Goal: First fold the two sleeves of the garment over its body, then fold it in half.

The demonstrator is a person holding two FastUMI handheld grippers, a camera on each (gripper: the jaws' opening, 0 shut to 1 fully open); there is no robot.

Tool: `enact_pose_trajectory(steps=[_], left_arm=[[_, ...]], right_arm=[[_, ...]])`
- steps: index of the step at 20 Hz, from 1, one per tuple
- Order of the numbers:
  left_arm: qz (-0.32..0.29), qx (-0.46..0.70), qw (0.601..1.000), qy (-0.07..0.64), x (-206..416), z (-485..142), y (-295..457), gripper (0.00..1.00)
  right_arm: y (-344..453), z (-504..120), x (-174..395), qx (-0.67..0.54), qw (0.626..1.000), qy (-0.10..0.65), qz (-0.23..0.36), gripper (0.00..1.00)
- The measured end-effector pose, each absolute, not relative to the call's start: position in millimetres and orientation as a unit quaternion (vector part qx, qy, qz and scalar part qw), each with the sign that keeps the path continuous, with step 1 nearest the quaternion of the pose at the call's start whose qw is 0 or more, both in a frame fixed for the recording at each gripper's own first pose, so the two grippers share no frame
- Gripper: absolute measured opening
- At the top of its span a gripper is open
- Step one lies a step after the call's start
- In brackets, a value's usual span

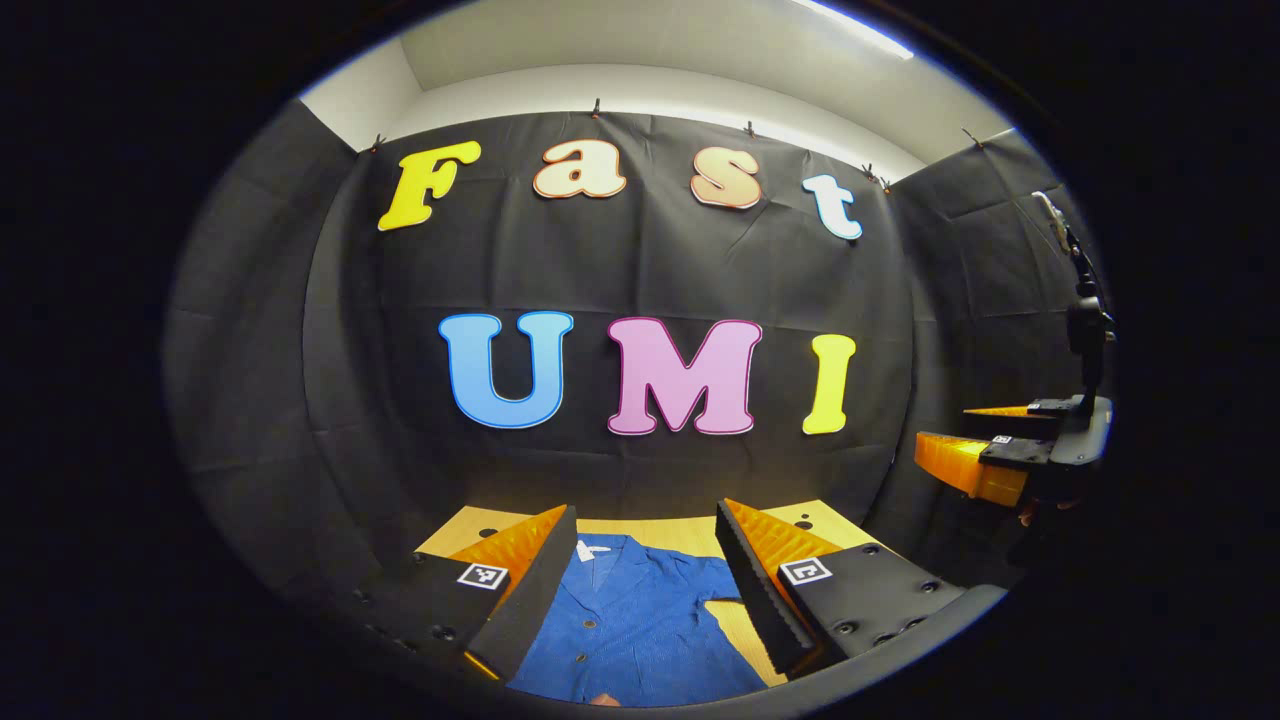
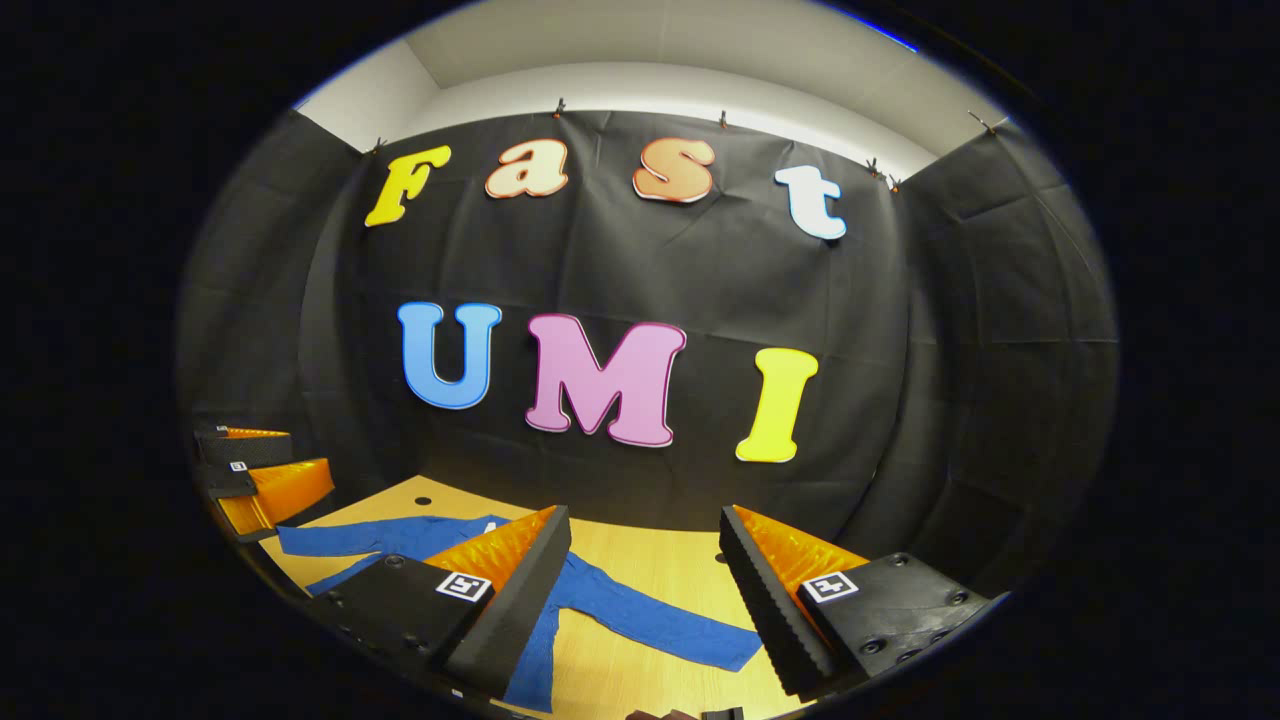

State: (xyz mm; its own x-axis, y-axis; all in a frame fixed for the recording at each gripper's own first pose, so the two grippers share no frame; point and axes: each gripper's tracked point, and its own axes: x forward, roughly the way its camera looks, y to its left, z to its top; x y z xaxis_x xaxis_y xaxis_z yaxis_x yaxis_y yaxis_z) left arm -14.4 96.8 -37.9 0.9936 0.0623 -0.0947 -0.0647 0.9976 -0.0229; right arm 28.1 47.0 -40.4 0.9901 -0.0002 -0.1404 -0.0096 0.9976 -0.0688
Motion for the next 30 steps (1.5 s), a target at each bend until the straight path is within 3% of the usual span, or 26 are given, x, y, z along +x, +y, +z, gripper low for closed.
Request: enact_pose_trajectory(steps=[6,12,17,20,24,30], left_arm=[[0.029,-0.02,0.998,0.055,4,-48,105,0.81],[0.04,-0.017,0.997,0.064,16,-59,111,0.81],[0.068,-0.018,0.994,0.088,32,-72,118,0.81],[0.087,-0.008,0.991,0.102,50,-80,119,0.81],[0.092,-0.014,0.988,0.123,76,-92,104,0.81],[0.112,-0.018,0.982,0.148,94,-107,96,0.81]], right_arm=[[-7,-92,80,-0.016,0.98,0.198,-0.009,0.96],[-72,-177,127,-0.021,0.934,0.356,-0.028,0.97],[-116,-301,123,0.027,0.831,0.554,-0.048,0.98],[-136,-375,113,0.073,0.763,0.638,-0.074,0.95],[-147,-456,95,0.177,0.676,0.706,-0.114,0.99],[-158,-506,97,0.156,0.645,0.737,-0.125,0.98]])
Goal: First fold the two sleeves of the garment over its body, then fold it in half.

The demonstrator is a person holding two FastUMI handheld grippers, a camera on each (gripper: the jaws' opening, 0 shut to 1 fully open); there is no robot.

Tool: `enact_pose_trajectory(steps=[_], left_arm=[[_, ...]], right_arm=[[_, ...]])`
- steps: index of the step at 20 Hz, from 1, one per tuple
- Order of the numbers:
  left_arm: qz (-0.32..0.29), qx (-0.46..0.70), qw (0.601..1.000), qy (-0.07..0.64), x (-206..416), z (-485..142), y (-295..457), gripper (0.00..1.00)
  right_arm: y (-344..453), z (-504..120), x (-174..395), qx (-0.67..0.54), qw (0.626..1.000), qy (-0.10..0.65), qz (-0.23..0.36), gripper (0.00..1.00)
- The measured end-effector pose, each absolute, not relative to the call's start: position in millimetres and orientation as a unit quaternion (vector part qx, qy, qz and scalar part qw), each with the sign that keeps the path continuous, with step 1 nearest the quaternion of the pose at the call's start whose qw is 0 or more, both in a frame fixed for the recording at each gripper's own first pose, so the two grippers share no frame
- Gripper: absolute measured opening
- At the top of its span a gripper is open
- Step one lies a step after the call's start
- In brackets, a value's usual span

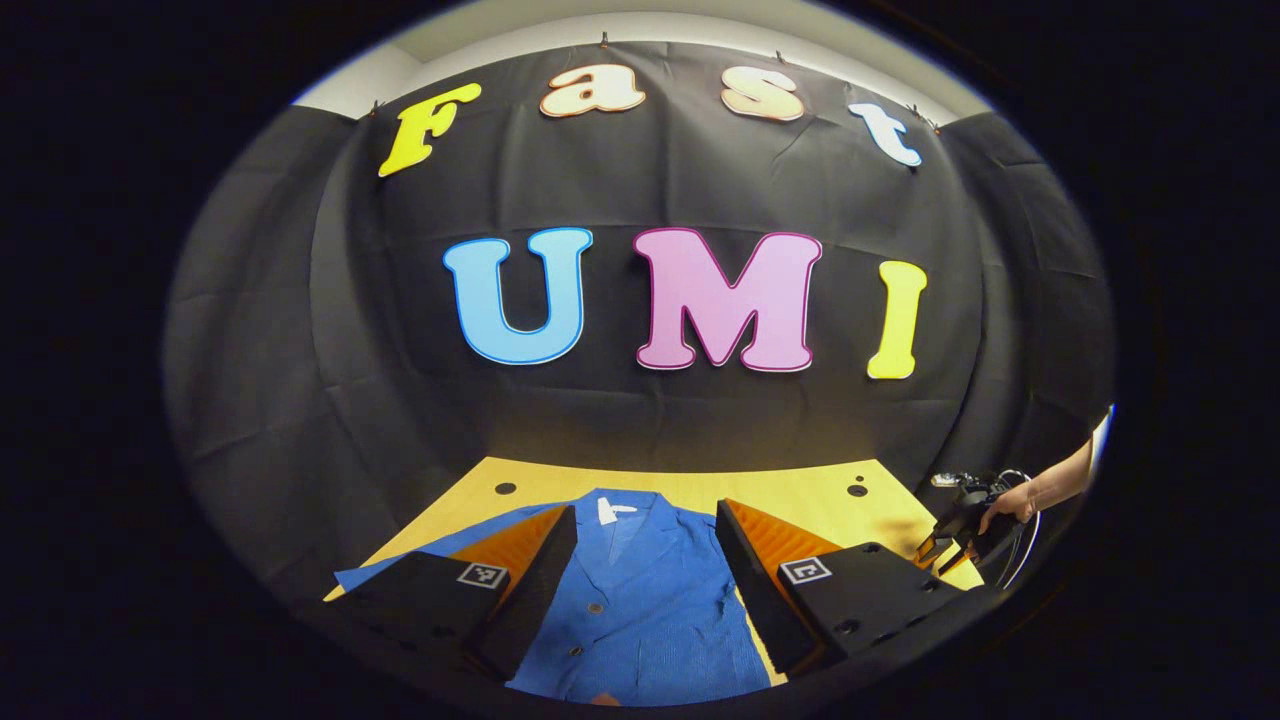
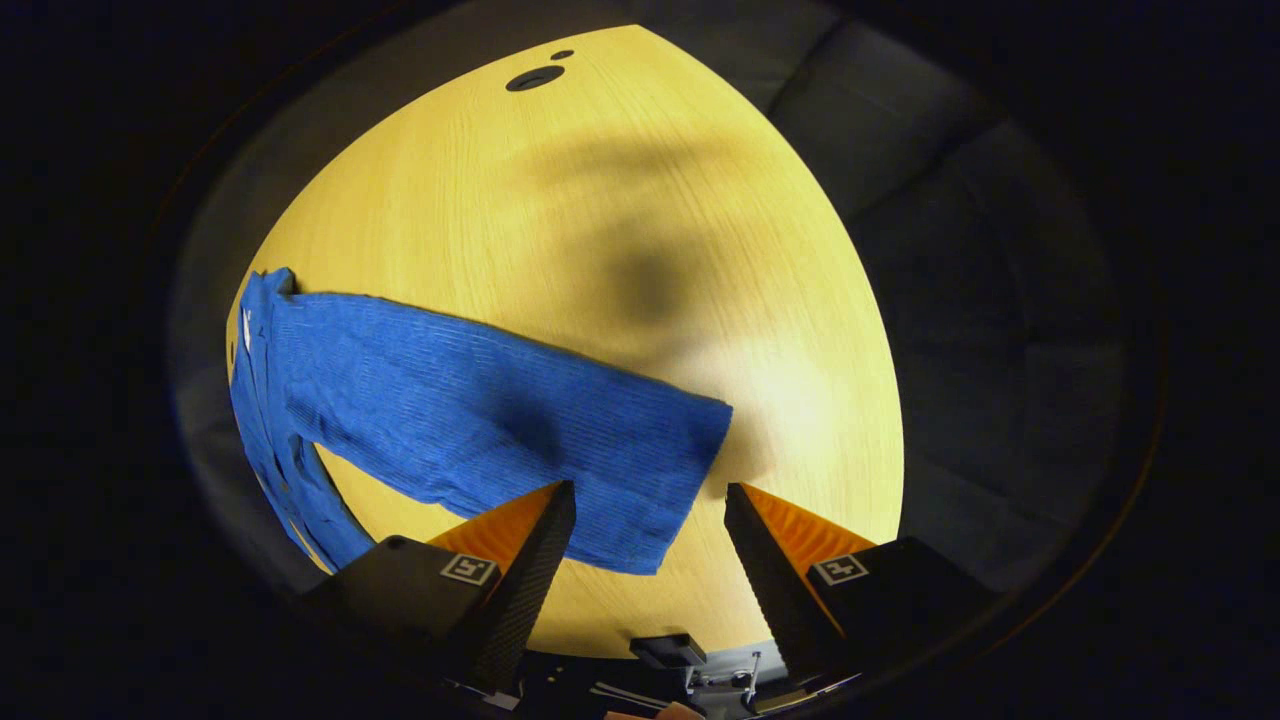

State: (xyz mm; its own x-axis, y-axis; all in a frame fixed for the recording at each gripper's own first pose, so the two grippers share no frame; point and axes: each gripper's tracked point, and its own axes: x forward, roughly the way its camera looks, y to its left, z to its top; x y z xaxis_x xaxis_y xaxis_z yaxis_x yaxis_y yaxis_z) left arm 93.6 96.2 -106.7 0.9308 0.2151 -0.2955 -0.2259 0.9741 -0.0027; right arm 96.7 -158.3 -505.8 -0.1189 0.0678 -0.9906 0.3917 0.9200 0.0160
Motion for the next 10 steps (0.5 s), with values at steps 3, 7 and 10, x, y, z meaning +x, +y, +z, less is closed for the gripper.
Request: enact_pose_trajectory(steps=[3,7,10], left_arm=[[0.11,-0.012,0.982,0.154,100,-109,93,0.81],[0.095,0.0,0.984,0.148,104,-108,95,0.81],[0.086,-0.008,0.986,0.144,98,-111,105,0.81]], right_arm=[[-158,-517,94,0.149,0.639,0.743,-0.129,0.97],[-147,-519,99,0.15,0.644,0.74,-0.121,0.82],[-132,-519,108,0.179,0.653,0.728,-0.105,0.25]])
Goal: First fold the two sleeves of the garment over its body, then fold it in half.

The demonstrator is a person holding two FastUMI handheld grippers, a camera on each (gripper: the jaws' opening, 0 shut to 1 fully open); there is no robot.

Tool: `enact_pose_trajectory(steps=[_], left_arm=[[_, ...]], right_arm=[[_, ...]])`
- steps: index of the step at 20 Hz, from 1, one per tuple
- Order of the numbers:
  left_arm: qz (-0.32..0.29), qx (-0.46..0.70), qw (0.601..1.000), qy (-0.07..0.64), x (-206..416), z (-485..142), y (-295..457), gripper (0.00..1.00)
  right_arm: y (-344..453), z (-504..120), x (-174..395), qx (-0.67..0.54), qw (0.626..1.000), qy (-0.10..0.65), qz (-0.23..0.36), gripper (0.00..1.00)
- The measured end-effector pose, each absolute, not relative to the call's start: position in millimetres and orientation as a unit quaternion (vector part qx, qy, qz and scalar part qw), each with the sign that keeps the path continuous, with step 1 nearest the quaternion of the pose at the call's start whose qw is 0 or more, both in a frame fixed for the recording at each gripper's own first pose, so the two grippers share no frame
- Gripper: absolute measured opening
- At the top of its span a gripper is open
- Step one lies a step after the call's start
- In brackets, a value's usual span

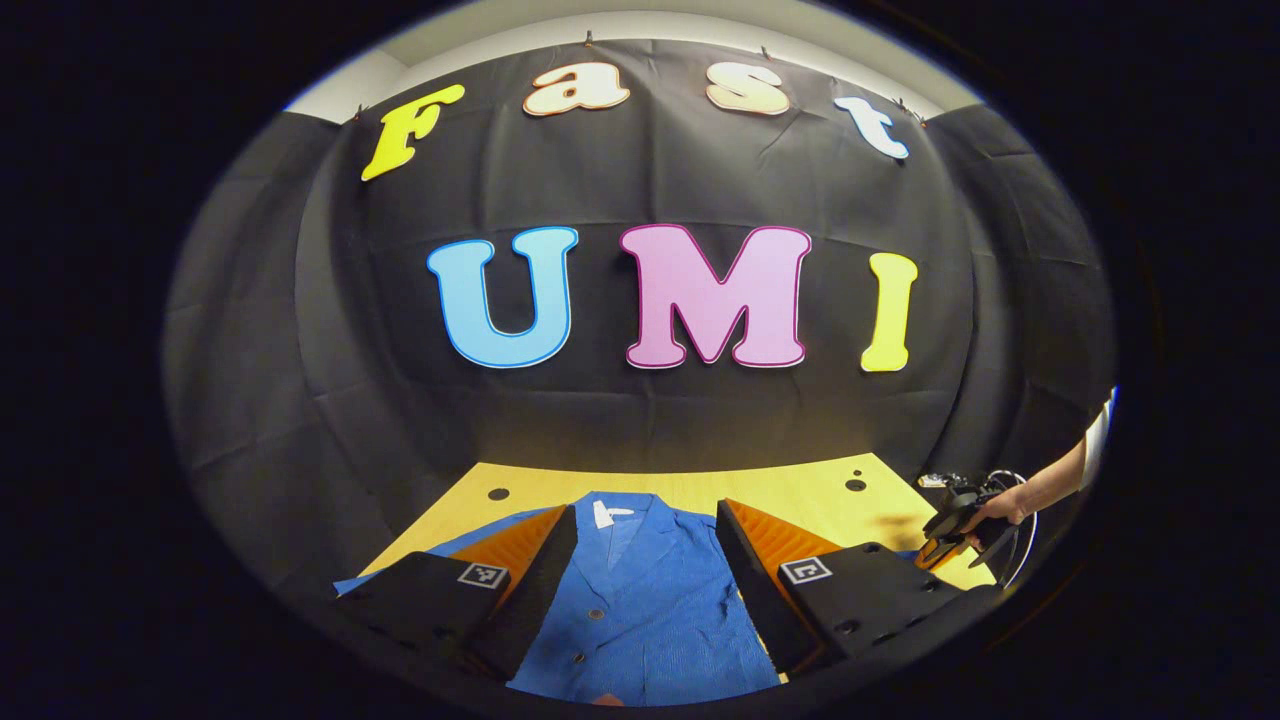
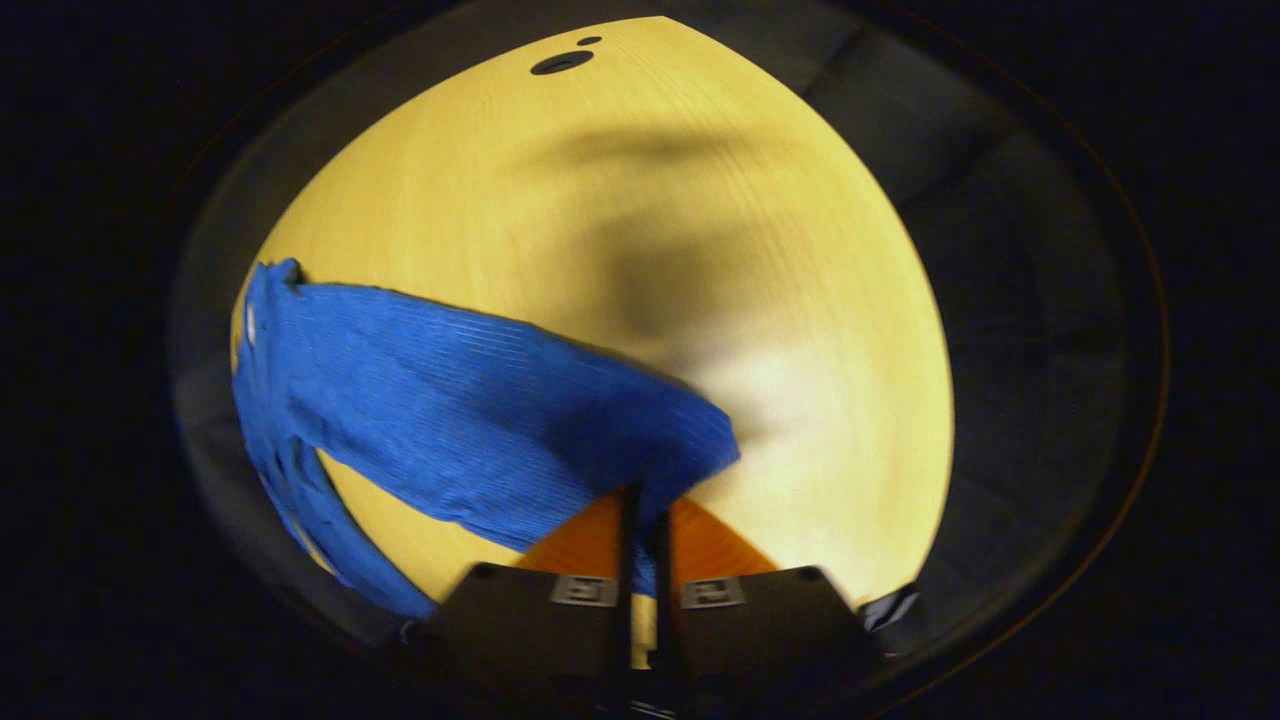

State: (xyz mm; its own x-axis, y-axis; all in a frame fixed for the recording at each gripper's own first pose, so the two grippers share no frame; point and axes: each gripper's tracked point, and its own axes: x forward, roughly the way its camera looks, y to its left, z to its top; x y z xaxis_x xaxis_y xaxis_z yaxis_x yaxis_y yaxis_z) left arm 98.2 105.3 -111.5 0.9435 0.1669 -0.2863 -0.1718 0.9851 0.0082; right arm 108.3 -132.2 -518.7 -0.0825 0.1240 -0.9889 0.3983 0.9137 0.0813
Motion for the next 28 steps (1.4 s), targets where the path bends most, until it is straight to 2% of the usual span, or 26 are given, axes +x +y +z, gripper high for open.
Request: enact_pose_trajectory(steps=[1,6,15,21,28], left_arm=[[0.082,-0.008,0.986,0.144,95,-113,110,0.81],[0.086,0.001,0.987,0.134,74,-112,163,0.81],[0.092,-0.036,0.987,0.124,59,-130,229,0.81],[0.108,-0.063,0.985,0.122,41,-144,274,0.81],[0.176,-0.073,0.973,0.129,5,-165,351,0.81]], right_arm=[[-131,-522,108,0.182,0.65,0.731,-0.104,0.06],[-128,-498,117,0.205,0.671,0.7,-0.137,0.05],[-95,-355,170,0.218,0.743,0.616,-0.141,0.05],[0,-243,234,0.162,0.818,0.548,-0.062,0.05],[124,-176,301,0.111,0.856,0.505,0.014,0.05]])
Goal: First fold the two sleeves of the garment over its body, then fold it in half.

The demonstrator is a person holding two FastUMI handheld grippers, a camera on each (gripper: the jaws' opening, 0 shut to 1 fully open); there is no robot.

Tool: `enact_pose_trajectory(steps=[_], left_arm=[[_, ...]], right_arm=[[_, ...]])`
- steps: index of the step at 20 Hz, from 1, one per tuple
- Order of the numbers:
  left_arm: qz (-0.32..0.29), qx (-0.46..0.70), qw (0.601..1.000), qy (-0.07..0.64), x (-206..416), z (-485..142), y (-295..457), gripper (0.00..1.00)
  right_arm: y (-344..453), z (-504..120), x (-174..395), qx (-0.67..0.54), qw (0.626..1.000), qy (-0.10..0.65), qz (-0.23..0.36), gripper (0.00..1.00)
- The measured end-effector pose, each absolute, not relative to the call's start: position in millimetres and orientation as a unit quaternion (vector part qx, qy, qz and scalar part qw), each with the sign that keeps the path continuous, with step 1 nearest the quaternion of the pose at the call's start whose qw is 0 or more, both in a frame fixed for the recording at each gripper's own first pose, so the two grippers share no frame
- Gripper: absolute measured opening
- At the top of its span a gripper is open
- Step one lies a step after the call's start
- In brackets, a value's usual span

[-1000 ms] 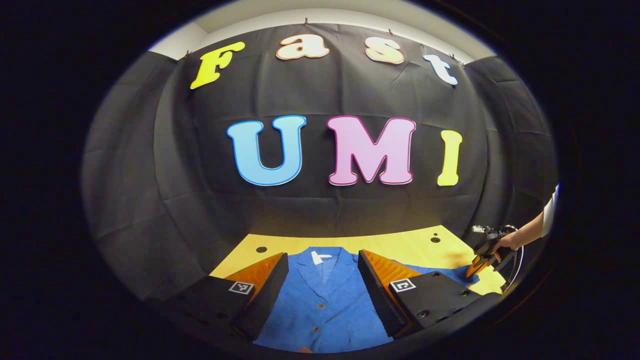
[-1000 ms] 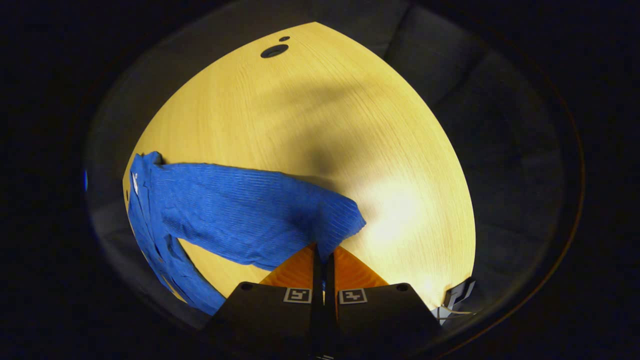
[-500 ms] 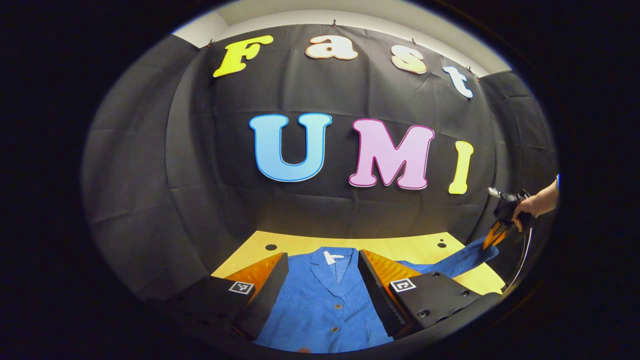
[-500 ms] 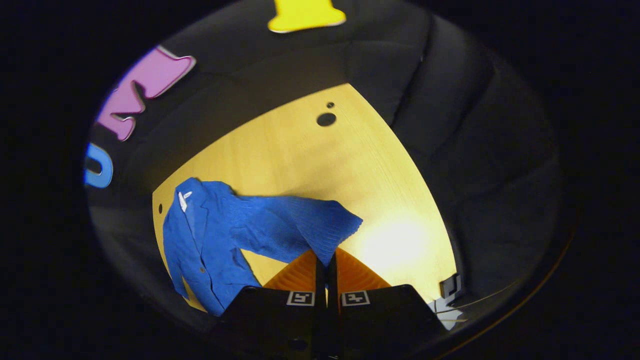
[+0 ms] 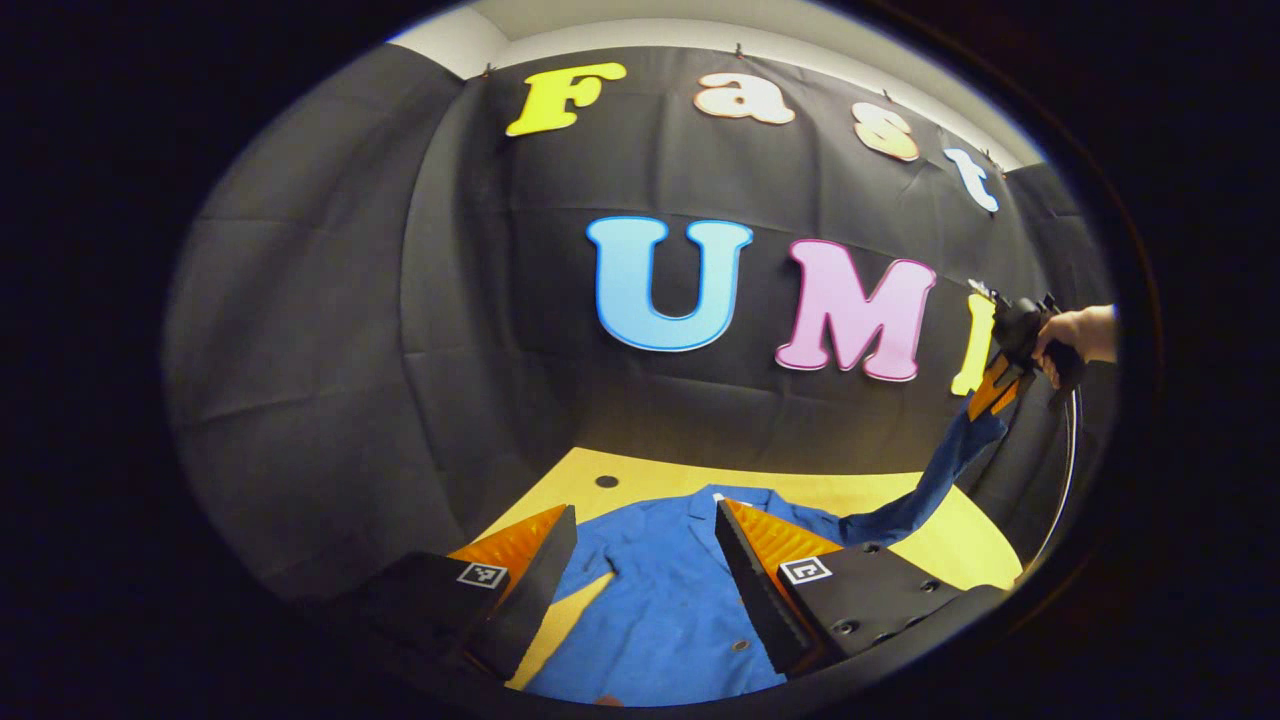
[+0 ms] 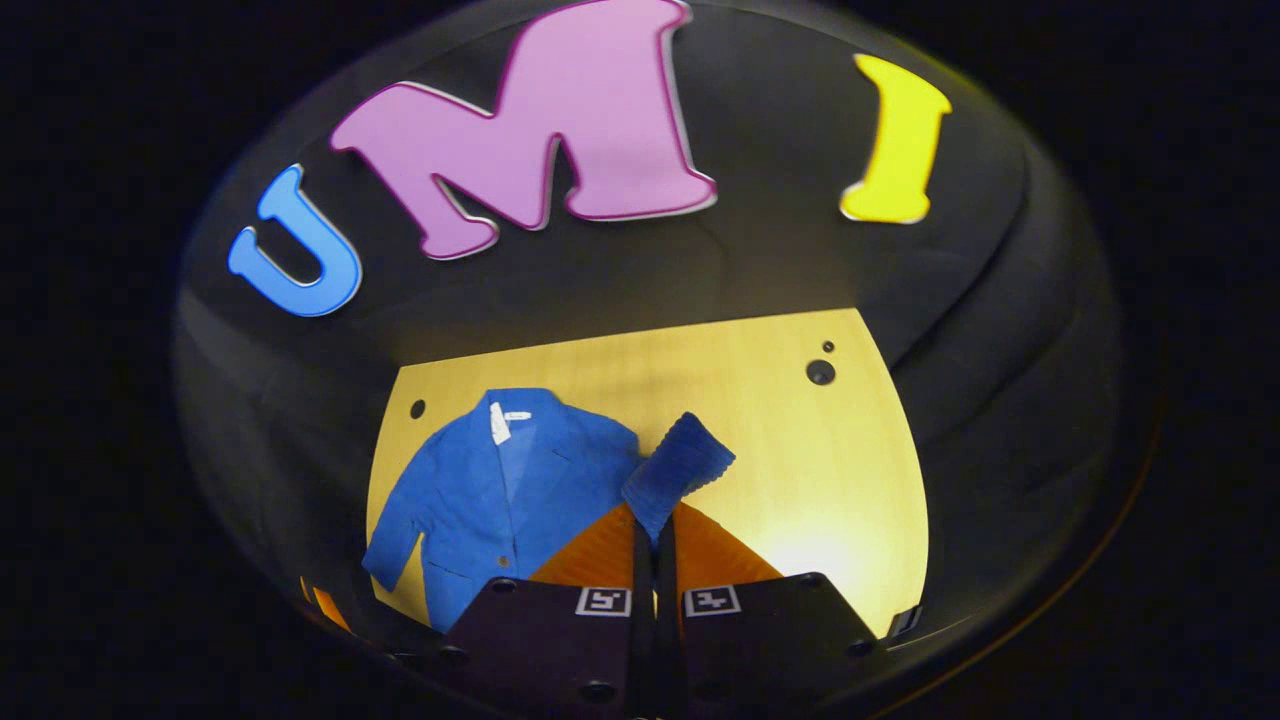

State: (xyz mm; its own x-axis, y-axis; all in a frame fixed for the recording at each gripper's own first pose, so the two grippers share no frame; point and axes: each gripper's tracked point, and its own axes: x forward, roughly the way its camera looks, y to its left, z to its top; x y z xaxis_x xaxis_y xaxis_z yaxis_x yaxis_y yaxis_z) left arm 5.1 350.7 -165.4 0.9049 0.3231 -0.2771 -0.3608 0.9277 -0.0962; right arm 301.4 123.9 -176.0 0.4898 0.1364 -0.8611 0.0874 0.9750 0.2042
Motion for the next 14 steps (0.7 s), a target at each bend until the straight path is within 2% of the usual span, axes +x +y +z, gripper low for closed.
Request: enact_pose_trajectory(steps=[3,4,7,9,10,14], left_arm=[[0.213,-0.095,0.963,0.136,-18,-180,381,0.83],[0.225,-0.1,0.959,0.139,-25,-183,390,0.81],[0.26,-0.101,0.949,0.15,-49,-199,418,0.83],[0.28,-0.104,0.94,0.167,-69,-212,432,0.8],[0.289,-0.107,0.935,0.178,-80,-218,436,0.83],[0.319,-0.127,0.911,0.226,-115,-245,446,0.83]], right_arm=[[190,-156,335,0.094,0.868,0.485,0.052,0.05],[222,-155,344,0.098,0.865,0.488,0.07,0.05],[313,-171,354,0.088,0.852,0.502,0.12,0.04],[360,-207,350,0.079,0.837,0.524,0.138,0.05],[378,-228,348,0.072,0.83,0.535,0.142,0.04],[437,-329,330,0.033,0.797,0.584,0.148,0.04]])
